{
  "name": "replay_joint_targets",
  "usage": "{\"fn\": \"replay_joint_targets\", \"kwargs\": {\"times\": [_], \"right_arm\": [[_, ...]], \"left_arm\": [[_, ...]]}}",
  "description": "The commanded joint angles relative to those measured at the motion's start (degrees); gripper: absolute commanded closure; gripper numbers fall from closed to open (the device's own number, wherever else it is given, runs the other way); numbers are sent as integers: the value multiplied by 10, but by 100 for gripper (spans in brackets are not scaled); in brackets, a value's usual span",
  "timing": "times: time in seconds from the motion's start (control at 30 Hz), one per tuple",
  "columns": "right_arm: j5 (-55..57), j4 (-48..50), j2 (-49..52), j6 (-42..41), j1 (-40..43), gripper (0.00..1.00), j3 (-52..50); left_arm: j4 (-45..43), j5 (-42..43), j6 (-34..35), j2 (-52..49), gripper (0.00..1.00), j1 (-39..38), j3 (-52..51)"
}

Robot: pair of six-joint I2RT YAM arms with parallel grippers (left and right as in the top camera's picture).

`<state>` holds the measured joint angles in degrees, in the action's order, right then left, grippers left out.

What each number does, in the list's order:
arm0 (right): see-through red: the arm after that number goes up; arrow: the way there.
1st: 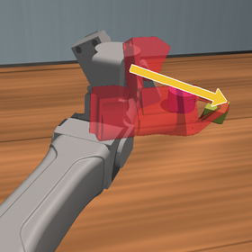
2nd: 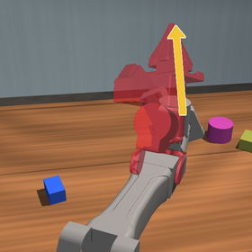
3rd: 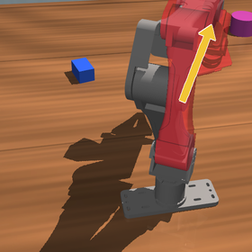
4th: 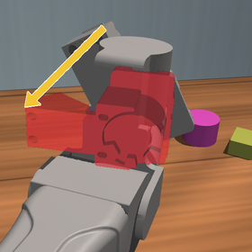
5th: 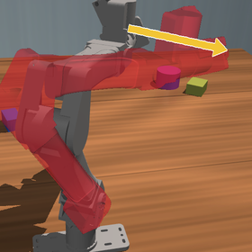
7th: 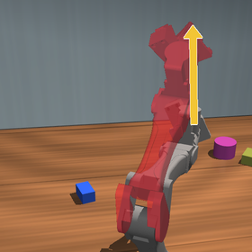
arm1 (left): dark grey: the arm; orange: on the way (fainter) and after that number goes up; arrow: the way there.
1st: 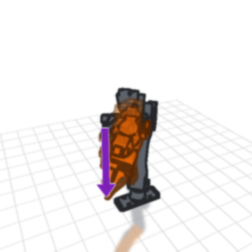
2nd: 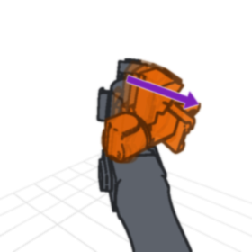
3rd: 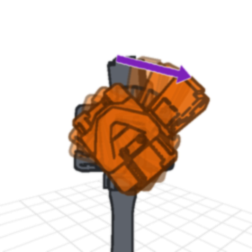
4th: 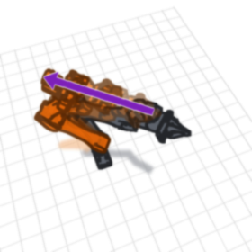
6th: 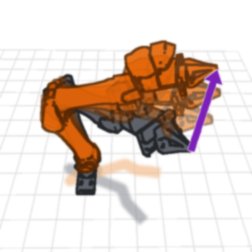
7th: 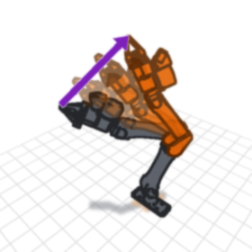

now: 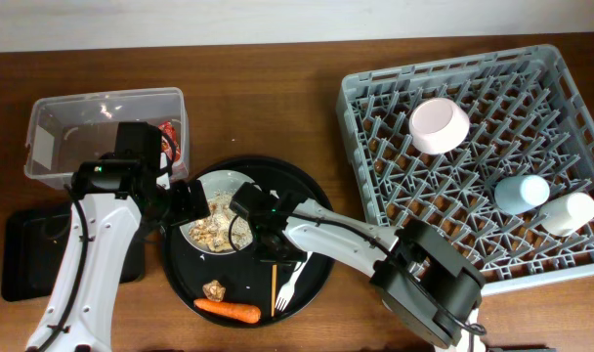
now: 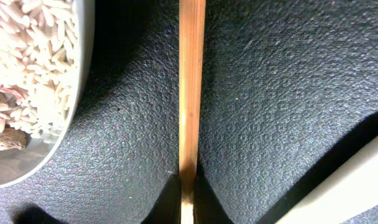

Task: Sort waste into correct bins and load items into the dishwasher rack
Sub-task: 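Grasp the wooden chopsticks with the right gripper and lift them, then lower the chopsticks into the rack's left side and release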

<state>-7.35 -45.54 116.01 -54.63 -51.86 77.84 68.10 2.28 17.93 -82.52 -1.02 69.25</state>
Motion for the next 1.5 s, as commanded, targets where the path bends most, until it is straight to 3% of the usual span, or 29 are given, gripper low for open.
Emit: {"fn": "replay_joint_targets", "kwargs": {"times": [0.0, 0.2, 0.5, 0.67, 0.83, 1.0, 1.17, 1.2, 1.27, 1.3, 1.47], "right_arm": [[-2, -7, -8, 1, 0, 96, 14], [-2, -38, -29, 10, 17, 95, 48], [15, -164, -77, 165, 103, 95, 146], [35, -254, -122, 358, 203, 95, 156], [65, -339, -132, 443, 311, 93, 155], [66, -347, -132, 517, 352, 91, 130], [68, -318, -131, 529, 354, 90, 89], [68, -313, -131, 529, 354, 85, 81], [70, -312, -131, 529, 354, 47, 74], [72, -312, -131, 529, 354, 34, 74], [76, -339, -148, 466, 352, 31, 113]], "left_arm": [[1, -6, -9, -1, 1, -1, 3], [1, -6, -9, -1, 1, -1, 3], [1, -6, -9, -1, 1, -1, 3], [1, -6, -9, -1, 1, -1, 3], [0, -6, -9, -1, 1, -1, 3], [1, -6, -9, -1, 1, -1, 3], [2, -6, -9, -1, 1, -1, 3], [2, -6, -9, -1, 1, -1, 3], [2, -6, -9, -1, 1, -1, 3], [2, -6, -9, -1, 1, -1, 3], [2, -6, -9, -1, 1, -1, 3]]}}
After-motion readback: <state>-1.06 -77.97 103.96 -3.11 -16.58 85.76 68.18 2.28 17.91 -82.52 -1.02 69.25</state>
